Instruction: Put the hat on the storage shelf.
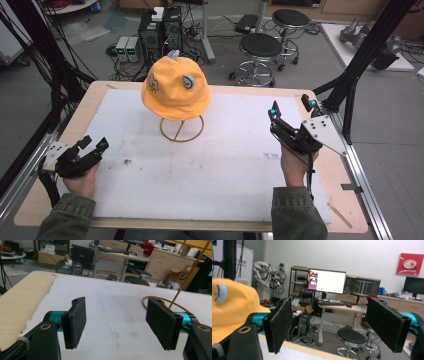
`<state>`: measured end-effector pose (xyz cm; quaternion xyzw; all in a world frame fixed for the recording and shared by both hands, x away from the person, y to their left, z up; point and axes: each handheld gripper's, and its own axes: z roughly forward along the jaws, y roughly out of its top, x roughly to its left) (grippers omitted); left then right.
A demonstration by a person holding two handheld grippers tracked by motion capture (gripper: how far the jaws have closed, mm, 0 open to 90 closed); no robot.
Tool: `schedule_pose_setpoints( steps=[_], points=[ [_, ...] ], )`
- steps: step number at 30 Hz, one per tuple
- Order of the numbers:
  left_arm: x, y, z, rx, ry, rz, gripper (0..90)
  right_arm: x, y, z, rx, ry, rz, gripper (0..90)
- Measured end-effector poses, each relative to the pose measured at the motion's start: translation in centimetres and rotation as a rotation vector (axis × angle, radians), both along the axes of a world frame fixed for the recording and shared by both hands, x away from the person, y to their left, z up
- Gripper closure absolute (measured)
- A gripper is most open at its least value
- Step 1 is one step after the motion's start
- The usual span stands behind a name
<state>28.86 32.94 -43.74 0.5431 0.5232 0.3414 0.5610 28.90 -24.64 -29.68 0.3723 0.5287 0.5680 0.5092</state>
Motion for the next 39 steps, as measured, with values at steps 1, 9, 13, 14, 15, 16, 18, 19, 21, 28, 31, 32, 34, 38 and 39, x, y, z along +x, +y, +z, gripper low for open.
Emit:
schedule_pose_setpoints(
  steps=[1,9,13,14,15,16,18,19,21,28,31,32,34,38,39],
  points=[
    [0.0,0.0,0.0,0.0,0.0,0.0,33.0,-0.1,-0.1,-0.3,0.002,0.01,-0.004,20.3],
    [-0.1,0.0,0.0,0.001,0.002,-0.002,33.0,-0.6,-1.4,-2.3,0.011,0.063,-0.037,18.7],
    [-0.1,0.0,0.0,0.0,0.002,0.0,33.0,-1.0,-2.0,-3.4,-0.001,0.089,-0.053,18.6],
    [-0.1,0.0,0.0,-0.001,0.003,0.001,33.0,-1.1,-2.2,-3.7,-0.004,0.107,-0.057,18.7],
    [-0.1,0.1,0.0,-0.001,0.003,0.0,33.0,-1.2,-2.5,-4.0,0.002,0.107,-0.062,18.6],
    [-0.1,0.0,0.0,-0.001,0.003,0.001,33.0,-1.4,-2.7,-4.3,0.009,0.112,-0.066,18.7],
    [-0.1,0.0,0.0,-0.001,0.002,0.001,33.0,-1.7,-3.2,-5.0,0.018,0.14,-0.07,18.6],
    [-0.2,0.1,0.0,0.001,0.003,0.002,33.0,-2.0,-3.5,-5.4,0.013,0.155,-0.074,18.6],
    [-0.3,0.1,0.0,0.001,0.0,0.002,33.0,-2.2,-3.7,-5.9,0.011,0.171,-0.08,18.7],
    [-0.3,0.1,0.0,0.001,0.001,0.001,33.0,-3.3,-5.2,-9.2,0.018,0.264,-0.117,17.8],
    [-0.3,0.1,0.0,-0.002,-0.002,0.001,33.0,-3.3,-5.4,-10.2,0.017,0.292,-0.135,17.0],
    [-0.3,0.1,0.0,-0.002,-0.002,0.001,33.0,-3.3,-5.4,-10.5,0.016,0.298,-0.138,16.9],
    [-0.2,0.2,0.0,-0.005,-0.002,0.002,33.0,-3.3,-5.5,-10.8,0.006,0.307,-0.141,16.8],
    [-0.2,0.2,0.0,-0.004,0.001,-0.005,33.0,-3.6,-5.8,-11.8,0.024,0.363,-0.171,15.5],
    [-0.1,0.1,0.0,-0.005,0.003,-0.007,33.0,-3.8,-5.8,-12.1,0.04,0.36,-0.181,15.8]
  ],
)
